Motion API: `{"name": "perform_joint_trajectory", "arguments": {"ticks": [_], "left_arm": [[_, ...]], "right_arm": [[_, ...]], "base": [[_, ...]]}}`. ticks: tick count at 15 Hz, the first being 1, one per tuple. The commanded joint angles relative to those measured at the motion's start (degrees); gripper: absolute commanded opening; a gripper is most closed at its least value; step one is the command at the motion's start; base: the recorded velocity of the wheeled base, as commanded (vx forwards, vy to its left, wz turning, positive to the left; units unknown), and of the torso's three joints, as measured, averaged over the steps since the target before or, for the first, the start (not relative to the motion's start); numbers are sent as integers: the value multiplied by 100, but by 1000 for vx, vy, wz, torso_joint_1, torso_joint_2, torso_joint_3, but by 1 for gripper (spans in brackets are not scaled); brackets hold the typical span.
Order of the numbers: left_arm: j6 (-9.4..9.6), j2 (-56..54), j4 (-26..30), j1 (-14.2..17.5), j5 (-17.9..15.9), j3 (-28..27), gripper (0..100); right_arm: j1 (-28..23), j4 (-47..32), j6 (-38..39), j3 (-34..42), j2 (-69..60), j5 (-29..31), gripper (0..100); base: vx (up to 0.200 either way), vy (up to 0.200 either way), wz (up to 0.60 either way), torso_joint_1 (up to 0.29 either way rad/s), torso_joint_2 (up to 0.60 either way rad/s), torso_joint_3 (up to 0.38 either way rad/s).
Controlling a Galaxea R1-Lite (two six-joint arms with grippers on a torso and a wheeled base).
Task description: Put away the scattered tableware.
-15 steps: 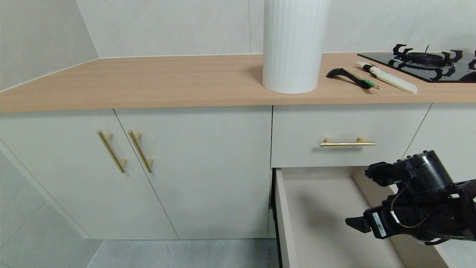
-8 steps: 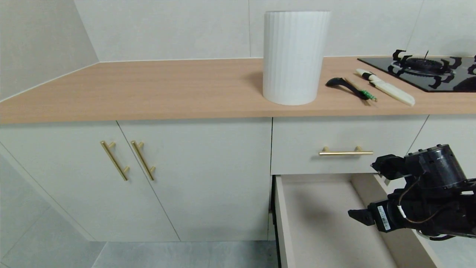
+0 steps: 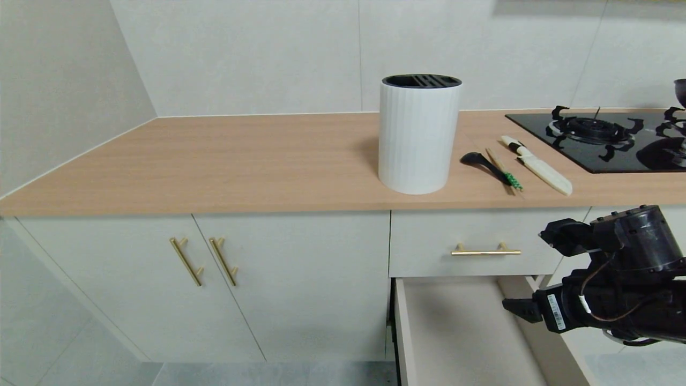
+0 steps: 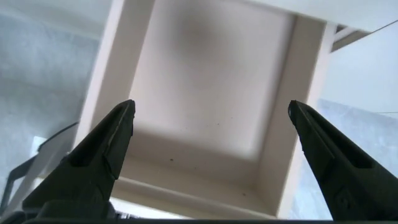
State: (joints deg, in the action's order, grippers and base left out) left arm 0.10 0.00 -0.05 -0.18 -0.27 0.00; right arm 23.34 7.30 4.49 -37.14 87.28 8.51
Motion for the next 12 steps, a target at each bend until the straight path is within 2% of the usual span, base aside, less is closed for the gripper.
{"name": "perform_joint_trajectory", "arguments": {"ticks": [1,6,10,12], "left_arm": [[-1,9,-4,1,0,0,100],[-1,9,-4,1,0,0,100],[-1,9,-4,1,0,0,100],[-1,9,-4,1,0,0,100]], "right_arm": [[3,-1,0,-3,-19,2,100],[3,8,0,5,-62,2,100],[3,263,0,-30,-106,2,100],[3,773,-18,-285,-106,72,100]], "base": [[0,0,0,198,-481,-281],[0,0,0,177,-422,-244],[0,0,0,23,-54,-30],[0,0,0,0,0,0]]}}
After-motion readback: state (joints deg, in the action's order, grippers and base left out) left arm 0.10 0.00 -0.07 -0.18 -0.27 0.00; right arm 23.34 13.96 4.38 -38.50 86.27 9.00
